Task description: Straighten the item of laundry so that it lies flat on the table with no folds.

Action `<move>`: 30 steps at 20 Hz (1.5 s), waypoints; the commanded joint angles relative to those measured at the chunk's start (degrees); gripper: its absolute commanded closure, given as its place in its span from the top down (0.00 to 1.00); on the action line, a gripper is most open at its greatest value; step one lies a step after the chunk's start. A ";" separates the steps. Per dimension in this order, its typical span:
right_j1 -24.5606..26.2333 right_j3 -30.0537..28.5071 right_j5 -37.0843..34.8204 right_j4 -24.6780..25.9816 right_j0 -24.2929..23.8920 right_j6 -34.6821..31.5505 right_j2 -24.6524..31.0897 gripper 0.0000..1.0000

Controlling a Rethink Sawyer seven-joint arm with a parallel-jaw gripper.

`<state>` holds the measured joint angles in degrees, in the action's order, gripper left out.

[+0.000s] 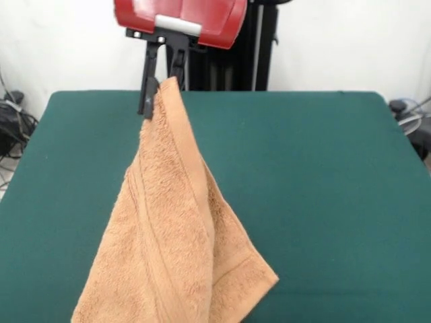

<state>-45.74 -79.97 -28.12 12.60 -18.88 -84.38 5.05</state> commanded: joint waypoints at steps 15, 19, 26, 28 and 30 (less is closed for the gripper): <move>-1.81 -18.88 16.88 -4.51 9.72 -23.78 -14.43 0.00; -2.50 -22.69 20.99 -5.39 11.37 -25.56 -16.39 0.00; -0.23 -24.49 26.05 -8.81 15.67 -27.78 -20.75 0.00; 0.27 -24.95 26.88 -10.18 17.24 -28.02 -22.14 0.00; 0.42 -25.25 26.92 -11.42 18.77 -28.12 -23.43 0.00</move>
<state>-46.98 -97.26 -4.13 5.71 -3.88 -94.01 -13.44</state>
